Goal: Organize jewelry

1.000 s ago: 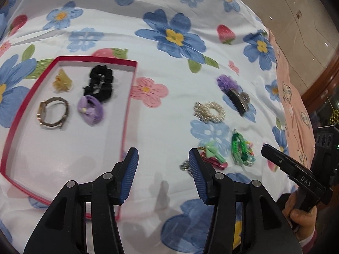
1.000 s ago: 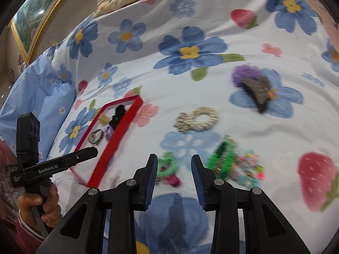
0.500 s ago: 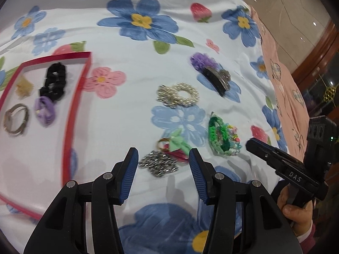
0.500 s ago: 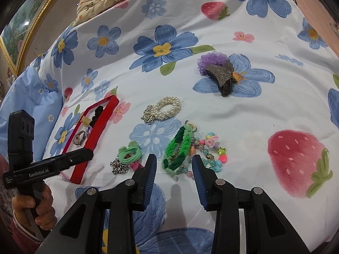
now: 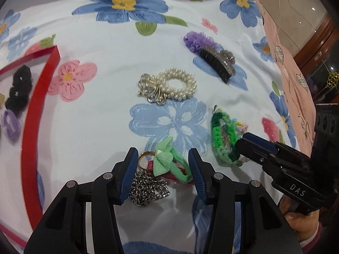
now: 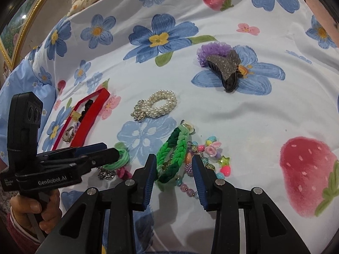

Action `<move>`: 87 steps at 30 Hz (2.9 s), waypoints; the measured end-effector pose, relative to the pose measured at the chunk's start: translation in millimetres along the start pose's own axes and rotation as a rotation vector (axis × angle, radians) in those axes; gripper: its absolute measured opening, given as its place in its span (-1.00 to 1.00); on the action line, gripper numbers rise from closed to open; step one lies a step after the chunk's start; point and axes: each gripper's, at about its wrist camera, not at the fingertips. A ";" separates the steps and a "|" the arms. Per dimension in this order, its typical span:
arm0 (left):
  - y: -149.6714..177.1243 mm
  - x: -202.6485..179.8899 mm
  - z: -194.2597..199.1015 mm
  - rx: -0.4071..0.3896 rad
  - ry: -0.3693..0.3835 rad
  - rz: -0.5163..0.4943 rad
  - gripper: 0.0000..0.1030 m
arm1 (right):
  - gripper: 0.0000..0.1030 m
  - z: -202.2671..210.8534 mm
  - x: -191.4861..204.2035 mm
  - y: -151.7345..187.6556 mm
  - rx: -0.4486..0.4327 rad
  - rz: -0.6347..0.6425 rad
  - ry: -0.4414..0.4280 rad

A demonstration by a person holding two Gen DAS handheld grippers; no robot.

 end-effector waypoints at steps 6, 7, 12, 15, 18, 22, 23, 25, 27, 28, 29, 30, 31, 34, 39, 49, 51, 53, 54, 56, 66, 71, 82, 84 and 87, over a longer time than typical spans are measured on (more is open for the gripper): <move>4.5 6.1 -1.5 -0.008 0.005 -0.005 -0.65 | -0.46 -12.0 -1.6 1.9 0.016 0.009 0.033; 4.8 6.8 -0.1 -0.012 0.007 -0.008 -0.75 | -0.63 -12.9 -2.3 1.6 0.015 0.008 0.040; 5.7 11.7 10.7 -0.043 0.026 0.008 -0.80 | -0.82 -7.4 -3.9 0.0 -0.006 -0.001 0.036; 8.1 16.4 20.1 -0.064 0.025 0.028 -0.80 | -0.88 -1.5 -2.1 -2.4 -0.022 -0.001 0.027; 12.6 22.7 32.1 -0.085 0.027 0.048 -0.80 | -0.99 4.2 0.9 -4.9 -0.037 0.000 0.015; 20.6 31.1 47.5 -0.109 0.023 0.077 -0.80 | -0.99 9.2 10.0 -6.0 -0.053 0.019 0.000; 22.5 32.5 50.9 -0.113 0.021 0.081 -0.80 | -0.99 9.2 11.7 -5.6 -0.053 0.023 0.003; 25.5 34.0 56.4 -0.121 0.019 0.085 -0.80 | -0.87 3.7 13.4 -5.6 -0.025 0.032 0.013; 28.5 35.1 62.0 -0.129 0.018 0.090 -0.80 | -0.87 -0.2 10.6 -4.3 -0.012 0.010 0.014; 29.7 35.9 64.3 -0.132 0.019 0.093 -0.80 | -0.82 -3.7 10.9 -2.9 0.001 0.015 0.032; 31.0 36.8 66.2 -0.134 0.022 0.096 -0.80 | -0.79 -5.7 11.3 -1.3 0.008 0.019 0.043; 32.1 37.0 67.3 -0.135 0.021 0.097 -0.80 | -0.68 -8.1 11.3 0.5 0.014 0.022 0.045; 33.4 37.5 68.6 -0.136 0.019 0.099 -0.80 | -0.50 -11.3 11.5 2.4 0.022 0.030 0.053; 37.0 39.4 73.0 -0.139 0.016 0.104 -0.80 | -0.42 -15.2 16.2 7.0 0.012 0.070 0.088; 41.3 43.9 81.3 -0.150 0.012 0.113 -0.80 | -0.78 -19.9 21.6 9.4 0.028 0.113 0.123; 59.1 70.5 111.0 -0.201 -0.023 0.172 -0.80 | -0.79 3.4 49.0 6.7 -0.013 0.112 0.004; 64.7 78.4 117.5 -0.211 -0.035 0.190 -0.80 | -0.79 4.2 61.0 6.4 -0.014 0.116 -0.021; 71.5 88.3 124.4 -0.220 -0.047 0.211 -0.80 | -0.79 3.8 74.9 6.7 -0.009 0.128 -0.051; 73.8 91.7 126.6 -0.223 -0.052 0.216 -0.80 | -0.79 2.7 82.5 7.6 -0.006 0.137 -0.063; 80.2 100.1 132.6 -0.229 -0.063 0.233 -0.80 | -0.79 -0.6 99.0 10.3 0.002 0.158 -0.089; 110.9 146.8 161.9 -0.263 -0.121 0.331 -0.80 | -0.79 -23.4 166.9 28.7 0.067 0.246 -0.185; 121.0 164.4 167.9 -0.270 -0.142 0.369 -0.80 | -0.79 -36.1 194.3 36.3 0.096 0.281 -0.221; 131.9 200.0 163.5 -0.253 -0.165 0.427 -0.80 | -0.79 -65.1 236.2 42.7 0.141 0.338 -0.252; 131.6 206.5 159.2 -0.244 -0.169 0.434 -0.80 | -0.79 -73.4 241.6 43.1 0.153 0.346 -0.247; 128.8 216.3 149.9 -0.222 -0.175 0.439 -0.80 | -0.79 -88.3 247.2 43.7 0.173 0.355 -0.236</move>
Point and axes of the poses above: each gripper's, at about its wrist camera, not at the fingertips, and z roughly against the way its jaws point, x to its left, y to its underside, and after that the axes turned 12 degrees about -z, right-handed
